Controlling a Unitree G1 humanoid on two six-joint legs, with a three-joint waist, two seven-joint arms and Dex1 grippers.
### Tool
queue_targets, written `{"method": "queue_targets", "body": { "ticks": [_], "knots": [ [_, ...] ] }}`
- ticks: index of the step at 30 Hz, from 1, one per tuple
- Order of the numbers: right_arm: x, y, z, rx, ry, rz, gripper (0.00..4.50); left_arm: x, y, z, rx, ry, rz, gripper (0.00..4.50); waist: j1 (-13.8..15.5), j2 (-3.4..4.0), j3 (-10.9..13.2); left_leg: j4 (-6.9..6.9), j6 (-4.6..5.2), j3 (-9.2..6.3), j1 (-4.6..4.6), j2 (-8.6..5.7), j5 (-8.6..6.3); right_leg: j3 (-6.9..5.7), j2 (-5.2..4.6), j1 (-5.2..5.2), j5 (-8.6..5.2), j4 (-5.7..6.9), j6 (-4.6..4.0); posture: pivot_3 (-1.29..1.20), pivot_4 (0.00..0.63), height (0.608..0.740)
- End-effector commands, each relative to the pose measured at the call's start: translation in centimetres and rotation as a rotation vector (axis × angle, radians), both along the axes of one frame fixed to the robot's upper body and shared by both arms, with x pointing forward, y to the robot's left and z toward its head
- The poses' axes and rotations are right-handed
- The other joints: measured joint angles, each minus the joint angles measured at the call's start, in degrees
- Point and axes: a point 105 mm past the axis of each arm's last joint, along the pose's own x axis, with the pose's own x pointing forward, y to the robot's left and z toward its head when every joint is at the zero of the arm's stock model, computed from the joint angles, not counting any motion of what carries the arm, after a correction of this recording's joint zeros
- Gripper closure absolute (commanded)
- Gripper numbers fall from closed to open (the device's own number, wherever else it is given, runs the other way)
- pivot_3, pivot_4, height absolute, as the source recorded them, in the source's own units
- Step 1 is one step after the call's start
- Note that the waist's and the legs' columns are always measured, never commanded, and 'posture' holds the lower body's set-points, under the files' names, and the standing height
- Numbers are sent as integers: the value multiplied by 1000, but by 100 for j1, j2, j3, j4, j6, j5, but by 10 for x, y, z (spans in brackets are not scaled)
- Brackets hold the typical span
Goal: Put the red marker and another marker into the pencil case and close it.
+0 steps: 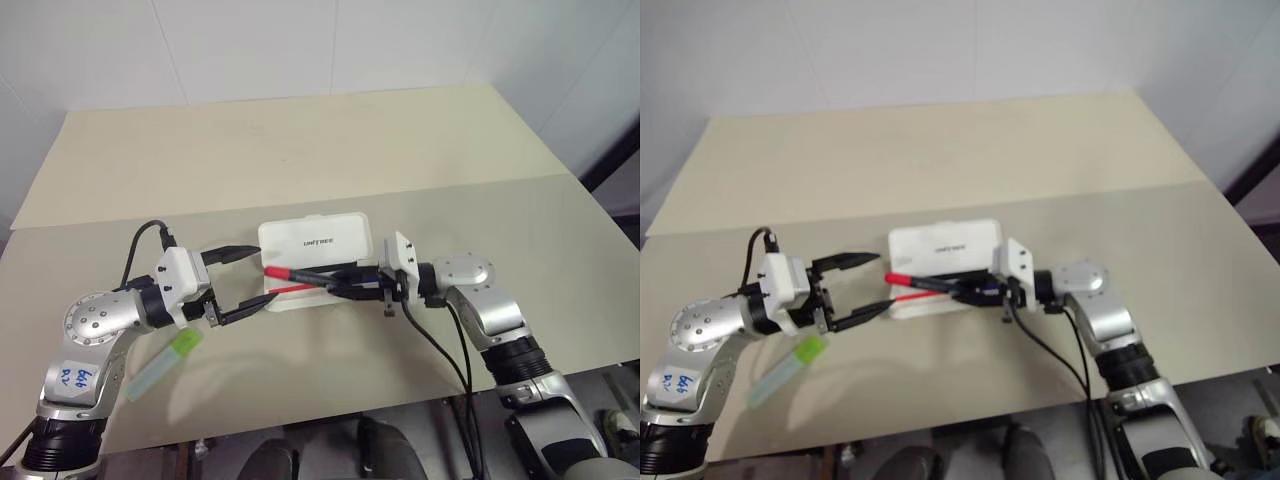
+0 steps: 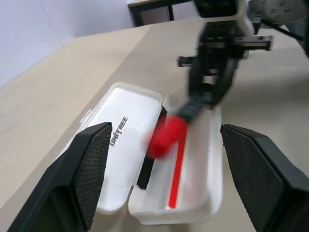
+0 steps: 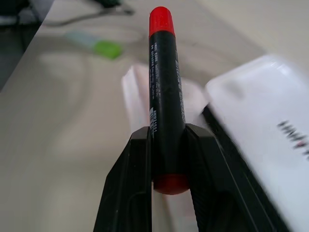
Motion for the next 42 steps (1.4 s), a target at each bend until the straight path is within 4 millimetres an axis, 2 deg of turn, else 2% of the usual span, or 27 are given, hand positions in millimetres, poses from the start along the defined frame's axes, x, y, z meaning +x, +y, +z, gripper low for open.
{"method": "queue_targets", "body": {
  "ticks": [1,15,17,25,30,42],
  "knots": [
    [-3,-3,0,-32,-61,39,3864,-5,1,11,14,-47,-8,648,-1,-1,0,0,0,0,0,0,0,1,1,0,0,0,0,0,150,740],
    [6,-11,-25,-187,-195,77,3864,-2,-2,9,14,-51,1,648,-1,-2,-1,0,-3,0,2,-1,-2,-2,1,0,1,0,-1,0,150,740],
    [10,-11,-23,-203,-235,84,3864,-2,-5,8,10,-50,-3,648,-2,-2,-1,1,-3,1,3,0,-2,-2,1,0,1,0,-1,0,150,740],
    [17,-3,2,-173,-340,123,3864,-4,-8,7,3,-47,6,648,-8,-2,-1,5,-4,1,5,2,-2,0,6,1,3,0,-4,0,150,740],
    [17,0,16,-118,-317,120,3864,-4,-9,7,-11,-46,18,648,-3,-1,-1,1,-4,-3,5,2,-2,-2,6,-1,3,1,-5,0,150,740],
    [50,-21,0,-278,-462,16,3864,-5,-6,3,23,-29,13,648,-21,-1,-1,2,-5,2,6,-2,-3,-3,10,-2,5,0,-8,0,150,740]
  ]
}}
